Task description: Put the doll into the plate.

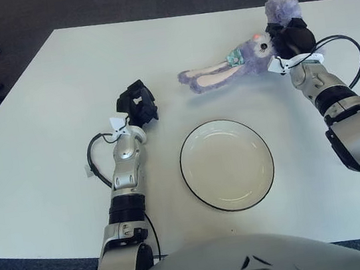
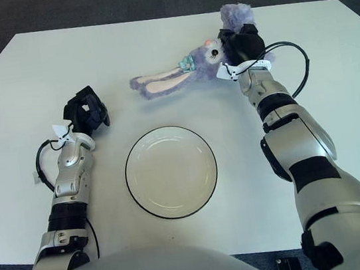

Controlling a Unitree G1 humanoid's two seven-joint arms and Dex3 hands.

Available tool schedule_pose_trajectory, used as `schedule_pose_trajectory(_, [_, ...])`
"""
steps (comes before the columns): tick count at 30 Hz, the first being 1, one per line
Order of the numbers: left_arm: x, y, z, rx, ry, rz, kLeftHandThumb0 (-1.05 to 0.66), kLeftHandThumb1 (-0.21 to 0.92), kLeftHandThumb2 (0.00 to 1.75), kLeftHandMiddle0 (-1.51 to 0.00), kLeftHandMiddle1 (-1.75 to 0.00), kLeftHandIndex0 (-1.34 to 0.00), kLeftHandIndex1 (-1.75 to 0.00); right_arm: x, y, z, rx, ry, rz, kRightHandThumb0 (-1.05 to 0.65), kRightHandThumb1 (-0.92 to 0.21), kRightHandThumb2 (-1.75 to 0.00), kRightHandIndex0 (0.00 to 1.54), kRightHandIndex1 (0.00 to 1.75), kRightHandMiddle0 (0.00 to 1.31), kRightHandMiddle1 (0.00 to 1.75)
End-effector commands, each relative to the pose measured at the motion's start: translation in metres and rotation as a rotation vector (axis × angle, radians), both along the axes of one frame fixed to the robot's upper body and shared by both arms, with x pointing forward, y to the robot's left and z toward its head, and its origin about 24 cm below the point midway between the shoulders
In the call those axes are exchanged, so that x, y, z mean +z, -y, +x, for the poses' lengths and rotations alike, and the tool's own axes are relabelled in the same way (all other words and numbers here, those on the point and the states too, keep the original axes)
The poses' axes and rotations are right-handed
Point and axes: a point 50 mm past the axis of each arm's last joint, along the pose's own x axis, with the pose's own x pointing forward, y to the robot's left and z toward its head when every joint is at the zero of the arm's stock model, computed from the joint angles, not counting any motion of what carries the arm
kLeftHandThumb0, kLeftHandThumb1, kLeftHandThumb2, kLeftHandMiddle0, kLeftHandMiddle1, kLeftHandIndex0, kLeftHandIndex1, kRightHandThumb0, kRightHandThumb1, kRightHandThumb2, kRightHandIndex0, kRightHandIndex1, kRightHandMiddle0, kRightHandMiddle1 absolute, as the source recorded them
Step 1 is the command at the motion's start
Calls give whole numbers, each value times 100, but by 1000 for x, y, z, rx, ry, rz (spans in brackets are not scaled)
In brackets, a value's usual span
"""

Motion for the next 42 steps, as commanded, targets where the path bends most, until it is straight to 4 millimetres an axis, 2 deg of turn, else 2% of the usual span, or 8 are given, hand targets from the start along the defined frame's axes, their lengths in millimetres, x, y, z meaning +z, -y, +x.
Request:
schedule_pose_trajectory(1, [-28,-4,-12,12,-102,-9,-50,69,97,-134,-175,-106,-175,-6,2,-4,23,-29,32,54,-15,-152,74,175,102,175])
schedule_pose_trajectory(24, [-29,-6,-9,8,-96,0,-50,70,97,-136,-175,-109,-175,22,-6,-15,133,76,91,55,-12,-156,77,175,107,175])
schedule_pose_trajectory(29, [-29,-6,-8,17,-102,-5,-50,71,97,-136,-175,-108,-175,40,-10,-26,188,137,111,56,-10,-158,79,175,108,175])
schedule_pose_trajectory(36, [-29,-6,-6,21,-108,-10,-50,71,96,-135,-175,-108,-175,47,-16,-37,207,150,125,57,-10,-159,79,175,108,175])
schedule_pose_trajectory(42, [-13,-10,2,14,-78,18,-50,71,96,-135,-175,-107,-175,52,-20,-45,226,156,141,57,-9,-160,80,175,108,175])
